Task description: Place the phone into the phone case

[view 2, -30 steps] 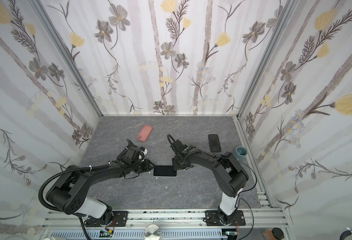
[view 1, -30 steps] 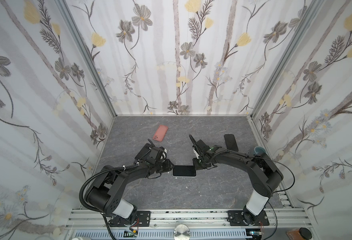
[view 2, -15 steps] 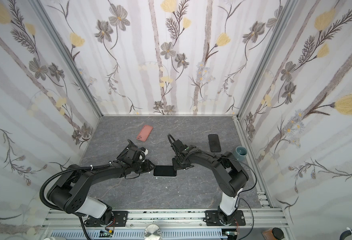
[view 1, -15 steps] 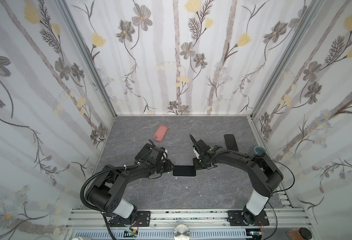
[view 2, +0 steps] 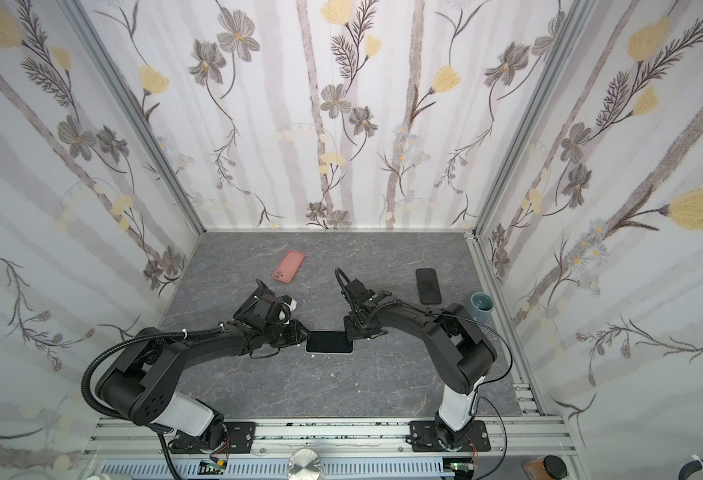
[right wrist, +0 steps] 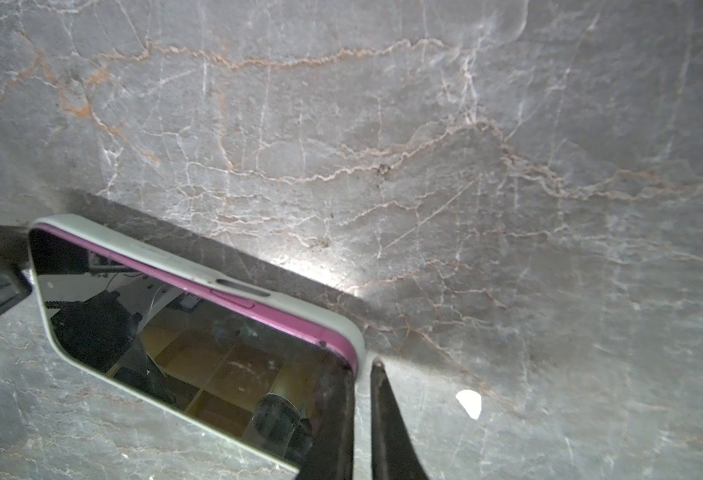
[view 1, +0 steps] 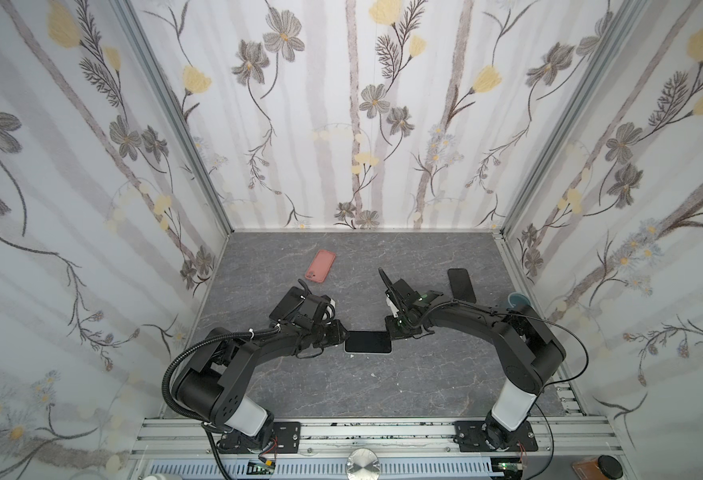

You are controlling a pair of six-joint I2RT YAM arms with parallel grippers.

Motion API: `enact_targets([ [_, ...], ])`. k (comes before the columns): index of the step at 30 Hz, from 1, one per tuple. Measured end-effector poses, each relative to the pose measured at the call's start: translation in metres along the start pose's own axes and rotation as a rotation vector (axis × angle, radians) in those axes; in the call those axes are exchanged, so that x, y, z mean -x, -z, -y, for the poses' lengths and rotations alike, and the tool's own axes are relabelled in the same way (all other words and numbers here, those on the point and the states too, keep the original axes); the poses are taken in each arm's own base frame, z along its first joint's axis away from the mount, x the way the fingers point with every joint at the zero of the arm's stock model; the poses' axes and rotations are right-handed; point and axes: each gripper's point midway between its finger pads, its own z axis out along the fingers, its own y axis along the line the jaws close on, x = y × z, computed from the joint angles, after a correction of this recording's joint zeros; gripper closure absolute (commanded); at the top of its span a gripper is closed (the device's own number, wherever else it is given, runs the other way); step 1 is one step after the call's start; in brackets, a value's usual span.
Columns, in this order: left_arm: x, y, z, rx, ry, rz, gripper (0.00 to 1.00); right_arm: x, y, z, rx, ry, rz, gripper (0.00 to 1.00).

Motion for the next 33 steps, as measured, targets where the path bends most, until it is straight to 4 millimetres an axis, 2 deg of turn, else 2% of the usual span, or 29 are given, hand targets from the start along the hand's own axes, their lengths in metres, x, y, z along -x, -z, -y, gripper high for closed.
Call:
enact_targets([
  [25, -0.003, -0.002, -0.001, 0.001, 0.0, -0.008, 0.71, -0.005, -0.011, 0.002, -0.001, 0.004, -0.029, 0.88],
  [27, -0.004, -0.002, -0.001, 0.005, 0.001, -0.009, 0.71, -0.001, -0.016, -0.005, 0.036, 0.007, -0.019, 0.88],
  [33, -0.005, -0.004, -0.002, 0.008, -0.001, -0.011, 0.71, -0.001, -0.017, -0.006, 0.045, 0.005, -0.022, 0.88],
])
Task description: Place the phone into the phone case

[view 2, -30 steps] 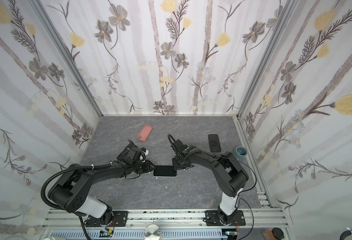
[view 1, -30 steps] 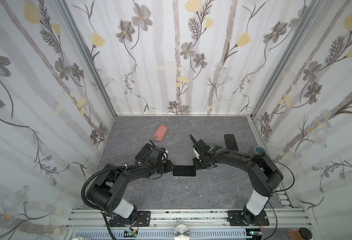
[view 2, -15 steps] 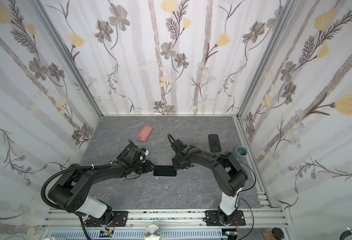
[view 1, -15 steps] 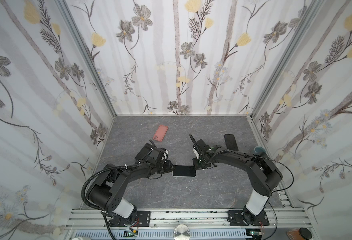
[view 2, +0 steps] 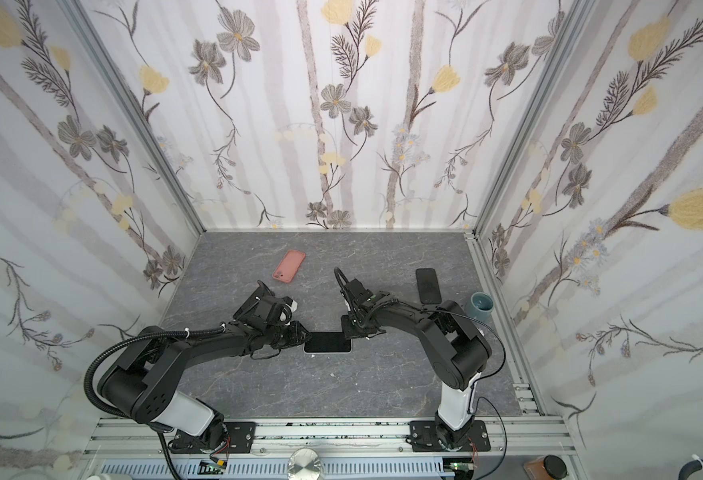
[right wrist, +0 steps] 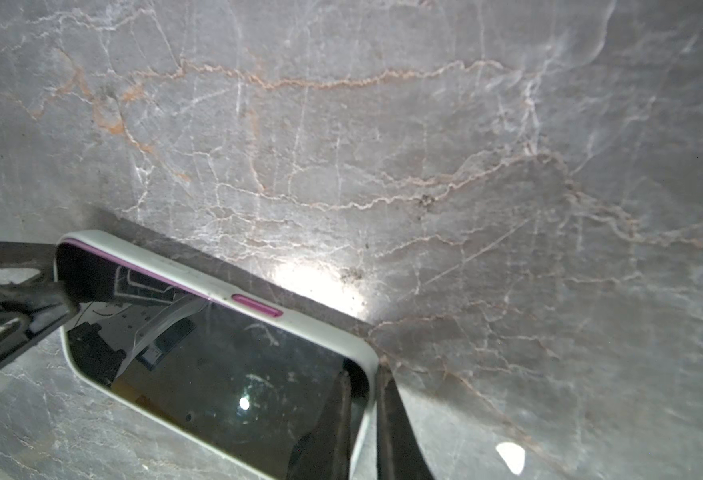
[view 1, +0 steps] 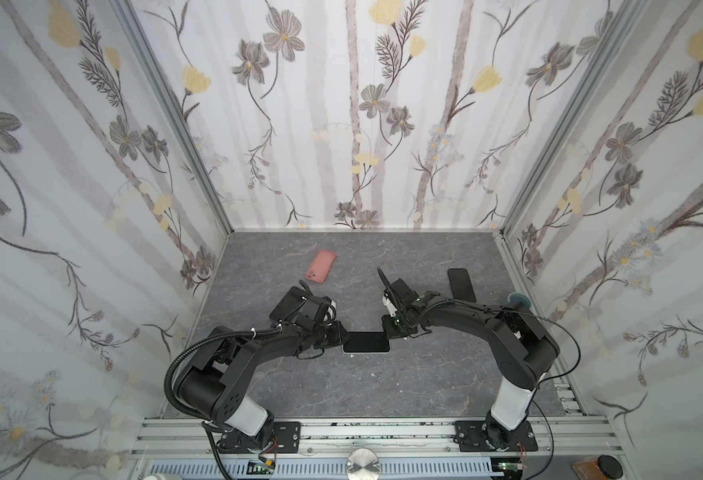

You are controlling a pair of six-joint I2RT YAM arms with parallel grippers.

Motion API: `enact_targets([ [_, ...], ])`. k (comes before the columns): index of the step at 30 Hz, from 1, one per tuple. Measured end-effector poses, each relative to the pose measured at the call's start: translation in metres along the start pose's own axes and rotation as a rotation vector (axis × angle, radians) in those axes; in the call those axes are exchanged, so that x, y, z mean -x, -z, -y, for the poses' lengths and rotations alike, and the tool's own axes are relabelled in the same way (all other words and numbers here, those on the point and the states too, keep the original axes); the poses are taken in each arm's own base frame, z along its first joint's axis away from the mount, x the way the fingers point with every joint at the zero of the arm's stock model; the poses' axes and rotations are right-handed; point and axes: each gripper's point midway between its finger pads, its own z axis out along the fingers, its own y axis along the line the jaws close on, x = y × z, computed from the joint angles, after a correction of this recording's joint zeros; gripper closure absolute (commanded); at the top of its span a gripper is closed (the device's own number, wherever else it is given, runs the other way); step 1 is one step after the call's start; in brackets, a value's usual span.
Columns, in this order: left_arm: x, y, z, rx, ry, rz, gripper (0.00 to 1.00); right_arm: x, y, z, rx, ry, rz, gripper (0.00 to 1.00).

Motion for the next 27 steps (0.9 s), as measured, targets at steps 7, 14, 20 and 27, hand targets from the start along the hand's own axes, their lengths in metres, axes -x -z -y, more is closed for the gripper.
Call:
enact_targets([
  [7, 0.001, 0.0, 0.0, 0.002, -0.001, 0.002, 0.71, 0.003, 0.002, -0.002, 0.003, 0.001, 0.007, 0.87],
  [14, 0.021, 0.01, 0.016, -0.007, -0.03, 0.048, 0.71, 0.013, 0.017, -0.01, -0.003, 0.015, 0.015, 0.8],
  [20, 0.077, 0.037, 0.058, -0.05, -0.148, 0.188, 0.71, 0.056, 0.075, -0.038, 0.053, 0.07, 0.195, 0.77],
  [27, 0.124, 0.086, 0.097, -0.062, -0.305, 0.353, 0.69, 0.08, 0.143, -0.053, 0.065, 0.143, 0.421, 0.75],
])
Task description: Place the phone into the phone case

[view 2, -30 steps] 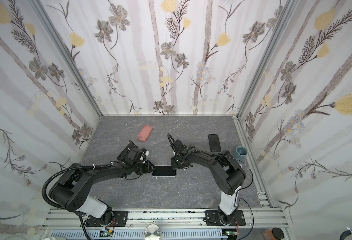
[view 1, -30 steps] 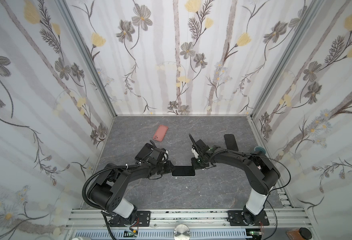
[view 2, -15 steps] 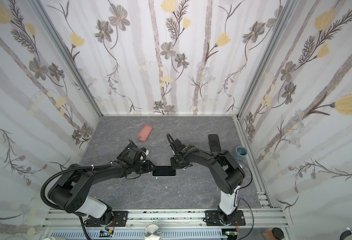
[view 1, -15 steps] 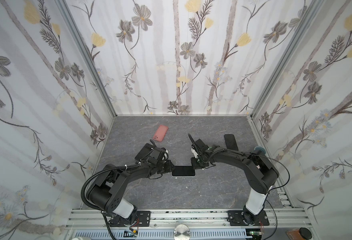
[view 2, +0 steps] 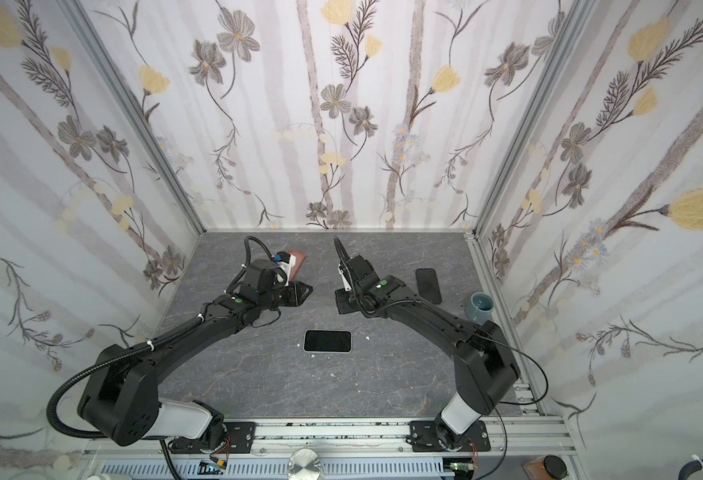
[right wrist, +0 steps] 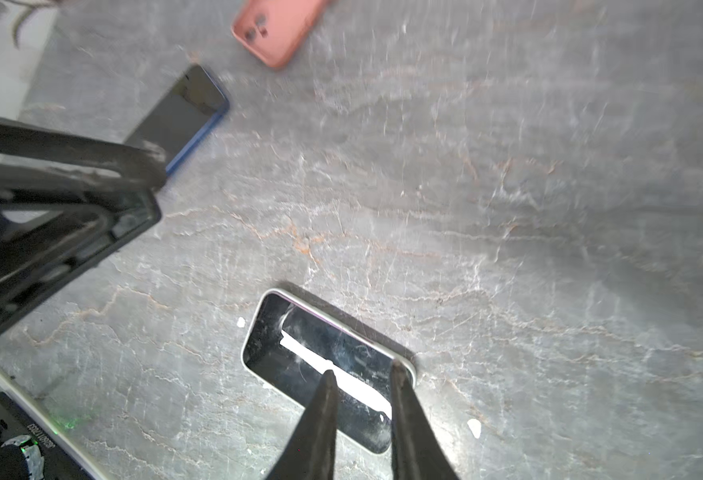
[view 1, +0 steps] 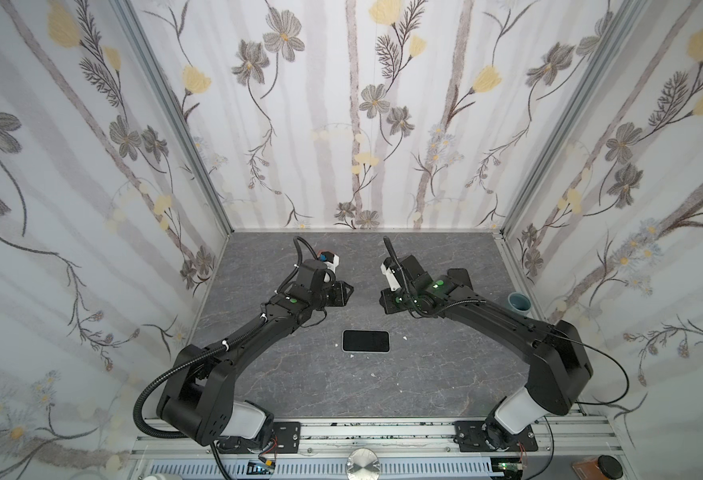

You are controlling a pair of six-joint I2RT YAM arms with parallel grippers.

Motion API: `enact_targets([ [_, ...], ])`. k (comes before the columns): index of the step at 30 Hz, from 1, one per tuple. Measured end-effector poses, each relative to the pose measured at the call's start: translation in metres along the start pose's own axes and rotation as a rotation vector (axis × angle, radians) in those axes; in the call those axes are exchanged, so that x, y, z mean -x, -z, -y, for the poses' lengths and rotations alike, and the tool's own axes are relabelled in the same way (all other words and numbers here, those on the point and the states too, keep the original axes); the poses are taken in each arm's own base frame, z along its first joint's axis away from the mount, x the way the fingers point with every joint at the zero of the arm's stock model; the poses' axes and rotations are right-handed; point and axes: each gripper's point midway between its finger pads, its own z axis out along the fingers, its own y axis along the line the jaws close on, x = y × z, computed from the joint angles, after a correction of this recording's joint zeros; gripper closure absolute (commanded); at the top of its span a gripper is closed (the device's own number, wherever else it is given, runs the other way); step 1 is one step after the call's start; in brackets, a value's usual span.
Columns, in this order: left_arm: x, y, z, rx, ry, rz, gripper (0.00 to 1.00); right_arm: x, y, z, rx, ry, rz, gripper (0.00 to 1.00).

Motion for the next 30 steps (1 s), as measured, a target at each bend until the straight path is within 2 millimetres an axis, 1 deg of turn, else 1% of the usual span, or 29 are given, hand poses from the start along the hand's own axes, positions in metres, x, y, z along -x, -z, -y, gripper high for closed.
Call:
enact_targets([
  [2, 0.013, 0.01, 0.005, 0.0, -0.043, 0.043, 0.68, 0.012, 0.017, -0.007, 0.019, 0.033, 0.075, 0.74],
  [5, 0.02, 0.024, 0.008, 0.0, -0.1, 0.095, 0.66, 0.02, 0.035, -0.013, 0.021, 0.095, 0.153, 0.71],
  [8, 0.013, 0.043, 0.01, -0.014, -0.165, 0.141, 0.6, 0.026, 0.052, -0.023, 0.029, 0.183, 0.233, 0.67],
  [11, 0.006, 0.062, 0.009, -0.016, -0.234, 0.208, 0.55, 0.027, 0.066, -0.032, 0.052, 0.28, 0.307, 0.63],
  [13, 0.003, 0.075, 0.009, -0.017, -0.284, 0.261, 0.48, 0.022, 0.07, -0.037, 0.06, 0.345, 0.34, 0.53],
  [14, 0.002, 0.082, 0.011, -0.024, -0.306, 0.289, 0.45, 0.019, 0.071, -0.039, 0.064, 0.38, 0.353, 0.5],
  [15, 0.002, 0.087, 0.012, -0.03, -0.327, 0.314, 0.43, 0.017, 0.071, -0.04, 0.066, 0.406, 0.361, 0.48],
  [17, -0.001, 0.099, 0.015, -0.044, -0.364, 0.366, 0.37, 0.012, 0.072, -0.043, 0.083, 0.469, 0.372, 0.39],
  [20, -0.005, 0.112, 0.018, -0.064, -0.392, 0.426, 0.31, 0.005, 0.071, -0.049, 0.109, 0.557, 0.382, 0.2],
  [21, -0.007, 0.116, 0.019, -0.068, -0.402, 0.44, 0.3, 0.0, 0.069, -0.05, 0.121, 0.584, 0.376, 0.17],
  [25, -0.014, 0.126, 0.023, -0.102, -0.428, 0.471, 0.2, -0.026, 0.058, -0.06, 0.194, 0.733, 0.322, 0.1],
  [26, -0.016, 0.128, 0.024, -0.106, -0.436, 0.477, 0.17, -0.033, 0.057, -0.064, 0.214, 0.775, 0.309, 0.01],
  [28, -0.019, 0.132, 0.026, -0.118, -0.457, 0.482, 0.04, -0.044, 0.052, -0.069, 0.241, 0.85, 0.282, 0.0],
  [29, -0.021, 0.133, 0.027, -0.121, -0.463, 0.483, 0.0, -0.051, 0.05, -0.07, 0.249, 0.891, 0.266, 0.0],
  [30, -0.023, 0.136, 0.027, -0.123, -0.477, 0.487, 0.0, -0.057, 0.048, -0.071, 0.258, 0.928, 0.253, 0.0],
])
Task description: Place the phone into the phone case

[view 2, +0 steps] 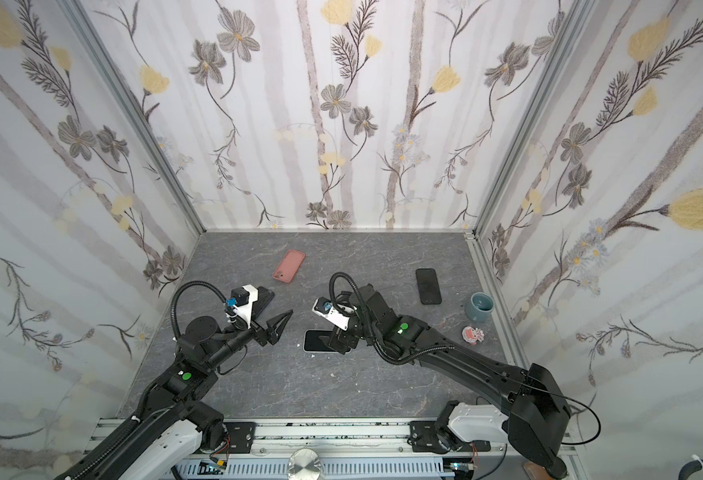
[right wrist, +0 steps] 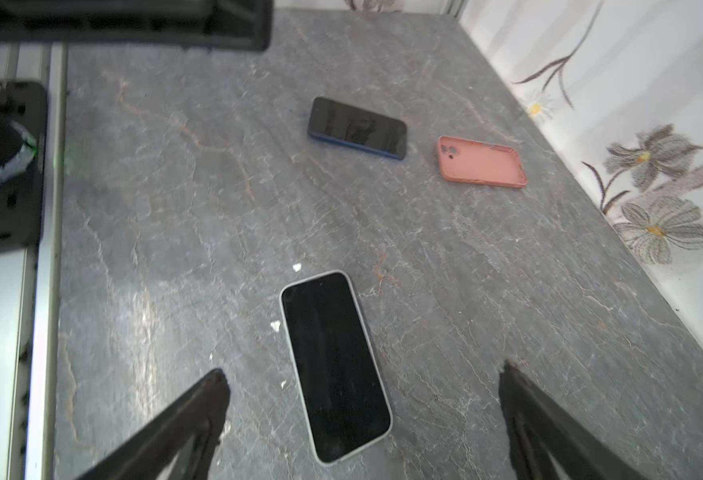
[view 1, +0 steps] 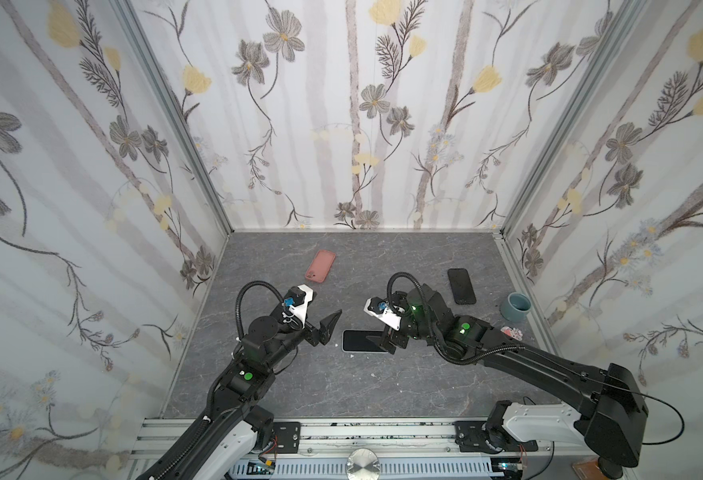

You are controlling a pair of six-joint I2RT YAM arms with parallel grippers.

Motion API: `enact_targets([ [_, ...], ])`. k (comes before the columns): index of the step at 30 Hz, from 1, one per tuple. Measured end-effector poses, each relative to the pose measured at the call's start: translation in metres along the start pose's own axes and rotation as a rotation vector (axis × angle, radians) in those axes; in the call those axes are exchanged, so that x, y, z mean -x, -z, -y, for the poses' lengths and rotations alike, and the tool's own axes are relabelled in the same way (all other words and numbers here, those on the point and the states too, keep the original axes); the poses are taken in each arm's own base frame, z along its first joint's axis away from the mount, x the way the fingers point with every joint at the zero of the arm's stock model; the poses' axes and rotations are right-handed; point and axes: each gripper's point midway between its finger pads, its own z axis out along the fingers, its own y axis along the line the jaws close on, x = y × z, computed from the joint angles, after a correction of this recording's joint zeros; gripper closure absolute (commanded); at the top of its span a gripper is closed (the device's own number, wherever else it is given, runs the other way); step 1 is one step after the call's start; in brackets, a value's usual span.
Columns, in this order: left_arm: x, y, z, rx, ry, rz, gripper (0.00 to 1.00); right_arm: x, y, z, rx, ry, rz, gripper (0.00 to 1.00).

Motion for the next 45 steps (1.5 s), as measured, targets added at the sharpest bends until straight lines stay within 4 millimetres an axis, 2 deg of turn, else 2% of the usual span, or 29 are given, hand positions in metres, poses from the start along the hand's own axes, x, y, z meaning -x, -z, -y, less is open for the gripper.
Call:
enact_targets([
  [5, -0.003, 0.012, 0.011, -0.047, -0.073, 0.004, 0.0, -0.016, -0.007, -0.016, 0.05, 0.129, -0.046, 0.0],
  [11, -0.033, 0.023, 0.022, -0.106, -0.18, -0.033, 0.0, -0.023, -0.021, -0.018, 0.089, 0.21, -0.1, 0.0],
  [14, -0.049, 0.022, 0.016, -0.08, -0.188, -0.062, 0.0, -0.033, -0.032, -0.021, 0.126, 0.233, -0.159, 0.0],
  [21, -0.071, 0.013, -0.001, -0.009, -0.188, -0.152, 0.0, -0.063, -0.052, -0.033, 0.238, 0.25, -0.299, 0.0],
  [28, -0.081, 0.01, -0.013, 0.049, -0.196, -0.193, 0.0, -0.09, -0.073, -0.041, 0.307, 0.231, -0.399, 0.0],
  [37, -0.087, 0.011, -0.027, 0.122, -0.214, -0.231, 0.0, -0.094, -0.087, -0.04, 0.35, 0.199, -0.437, 0.0],
  [45, -0.093, 0.012, -0.038, 0.178, -0.224, -0.265, 0.0, -0.107, -0.095, -0.035, 0.354, 0.185, -0.494, 0.0],
])
